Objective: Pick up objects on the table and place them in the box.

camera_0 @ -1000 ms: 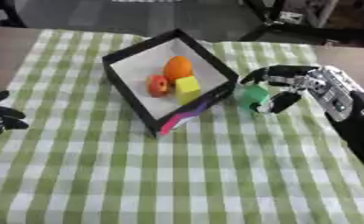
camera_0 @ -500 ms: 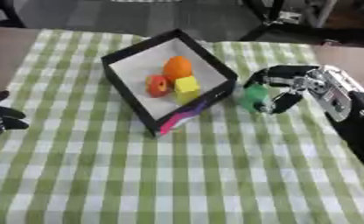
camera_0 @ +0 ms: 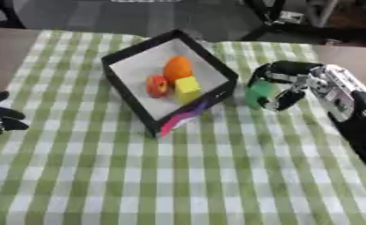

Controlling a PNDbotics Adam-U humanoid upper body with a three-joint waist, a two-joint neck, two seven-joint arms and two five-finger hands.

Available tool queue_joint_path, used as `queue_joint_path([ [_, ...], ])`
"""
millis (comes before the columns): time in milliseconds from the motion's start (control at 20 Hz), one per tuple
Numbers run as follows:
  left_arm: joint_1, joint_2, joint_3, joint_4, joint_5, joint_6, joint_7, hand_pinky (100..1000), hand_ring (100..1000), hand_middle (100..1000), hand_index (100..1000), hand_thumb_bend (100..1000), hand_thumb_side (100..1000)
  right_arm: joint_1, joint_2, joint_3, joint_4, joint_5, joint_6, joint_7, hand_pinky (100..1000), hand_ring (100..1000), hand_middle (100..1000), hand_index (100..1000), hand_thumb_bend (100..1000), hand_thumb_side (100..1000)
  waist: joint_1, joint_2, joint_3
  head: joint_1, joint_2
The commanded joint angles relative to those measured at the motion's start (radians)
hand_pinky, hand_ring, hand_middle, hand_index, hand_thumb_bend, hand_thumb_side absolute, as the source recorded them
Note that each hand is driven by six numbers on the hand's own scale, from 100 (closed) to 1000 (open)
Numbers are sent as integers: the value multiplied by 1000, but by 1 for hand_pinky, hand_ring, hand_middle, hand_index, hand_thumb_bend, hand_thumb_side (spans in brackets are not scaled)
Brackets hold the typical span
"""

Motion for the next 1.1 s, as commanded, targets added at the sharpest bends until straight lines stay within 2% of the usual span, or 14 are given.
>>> queue_joint_path([
  [50, -5, 9, 8, -13, -4, 1, 4, 689, 544, 558, 916, 100, 1000, -29, -53, -31, -70, -37, 9, -38, 650, 402, 453, 571, 100, 100, 14, -15, -1, 1, -2],
  [250, -4, 9, 7, -13, -5, 1, 4, 689, 544, 558, 915, 100, 1000, -95, -88, -49, -111, -71, 32, -60, 655, 401, 449, 566, 100, 100, 13, -19, -1, 0, -2],
  [400, -3, 8, 4, -12, -5, 1, 2, 689, 544, 558, 916, 100, 1000, -176, -74, -55, -89, -75, 46, -68, 662, 402, 439, 558, 100, 100, 13, -21, 1, -4, -2],
  [650, -7, 2, -5, -12, -1, -1, -8, 689, 545, 558, 916, 100, 1000, -316, 49, -57, 60, -63, 52, -74, 671, 405, 443, 565, 100, 100, 19, -20, 14, -19, -2],
  [900, -12, -6, -11, -12, 2, -3, -14, 689, 544, 558, 916, 100, 1000, -391, 174, -59, 208, 18, 26, -59, 686, 427, 458, 595, 100, 100, 27, -16, 38, -43, -2],
  [1000, -14, -8, -13, -12, 3, -3, -16, 689, 544, 558, 915, 100, 1000, -404, 213, -61, 254, 57, 15, -58, 728, 515, 526, 706, 100, 116, 30, -13, 47, -52, -2],
  [1100, -15, -9, -14, -12, 4, -3, -17, 689, 544, 558, 915, 100, 1000, -410, 243, -65, 291, 91, 2, -62, 787, 636, 674, 842, 126, 294, 32, -12, 54, -57, -2],
])
